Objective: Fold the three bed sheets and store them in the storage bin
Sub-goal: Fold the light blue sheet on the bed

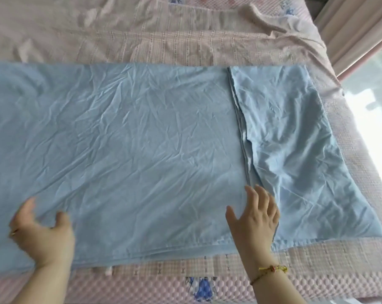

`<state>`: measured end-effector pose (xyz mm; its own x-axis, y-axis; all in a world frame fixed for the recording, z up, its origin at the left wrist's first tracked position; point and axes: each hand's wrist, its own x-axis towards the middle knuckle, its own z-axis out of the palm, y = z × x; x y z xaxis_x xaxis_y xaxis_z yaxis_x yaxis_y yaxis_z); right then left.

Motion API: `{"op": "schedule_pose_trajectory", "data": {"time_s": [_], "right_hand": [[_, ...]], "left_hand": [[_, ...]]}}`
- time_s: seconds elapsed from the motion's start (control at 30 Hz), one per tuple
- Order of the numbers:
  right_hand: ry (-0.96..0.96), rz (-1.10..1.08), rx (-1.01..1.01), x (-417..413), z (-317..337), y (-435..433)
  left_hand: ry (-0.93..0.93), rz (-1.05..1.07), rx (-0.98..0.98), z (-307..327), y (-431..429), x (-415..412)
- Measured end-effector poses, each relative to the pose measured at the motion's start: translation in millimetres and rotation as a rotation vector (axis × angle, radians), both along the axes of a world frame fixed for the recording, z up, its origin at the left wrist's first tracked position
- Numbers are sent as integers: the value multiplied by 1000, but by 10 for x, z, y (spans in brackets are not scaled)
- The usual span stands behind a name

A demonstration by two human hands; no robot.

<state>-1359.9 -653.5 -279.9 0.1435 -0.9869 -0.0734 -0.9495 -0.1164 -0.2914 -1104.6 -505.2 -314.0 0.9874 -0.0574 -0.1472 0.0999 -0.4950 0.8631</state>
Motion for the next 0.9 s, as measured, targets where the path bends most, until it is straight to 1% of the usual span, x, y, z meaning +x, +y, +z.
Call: {"op": "schedule_pose_trajectory", "data": {"time_s": [0.03,0.1,0.13,0.17,0.23,0.3,0.37,0.4,0.47,0.5,0.53,0.6,0.63,0.73,0.8,0.87,0.9], "right_hand": [[78,-9,107,-66,-48,-144],[167,-33,249,-200,-165,-382],[172,-43,276,-249,-206,-470],[152,-60,282,-304,-234,-567],[75,-85,289,-381,-234,-652],[-23,-86,312,-428,-309,-637],[-169,-77,250,-489,-363,-671],[-195,-58,225,-530,-366,-746],[-168,17,313,-585,-405,-796],[-142,58,398,-607,-405,-810],[-142,71,430,-625,-408,-817],[-174,77,273,-641,-442,-845],[-203,67,293,-616,-424,-838],[-186,94,110,-577,-543,-777],[-185,89,70,-562,-513,-770],[-185,66,64,-564,-473,-761],[-219,48,47,-573,-457,-752]], "left_hand": [[27,-105,-92,-41,-245,-150],[104,-362,-81,-71,-747,-450],[136,-486,-3,-44,-1070,-613],[124,-602,45,-52,-1411,-760],[176,-710,44,-64,-1942,-961],[256,-759,44,-2,-2369,-1141],[362,-751,26,-1,-2732,-1288],[427,-742,11,-1,-2919,-1370],[585,-689,-43,-28,-3185,-1412],[641,-670,-75,-67,-3304,-1416],[656,-674,-63,-90,-3414,-1419],[552,-743,25,-144,-3636,-1435],[491,-769,41,-137,-3728,-1446],[344,-905,21,-101,-4024,-1479],[195,-1030,89,-45,-4141,-1492],[10,-1059,105,24,-4132,-1443],[-87,-1036,75,62,-4083,-1405]]}}
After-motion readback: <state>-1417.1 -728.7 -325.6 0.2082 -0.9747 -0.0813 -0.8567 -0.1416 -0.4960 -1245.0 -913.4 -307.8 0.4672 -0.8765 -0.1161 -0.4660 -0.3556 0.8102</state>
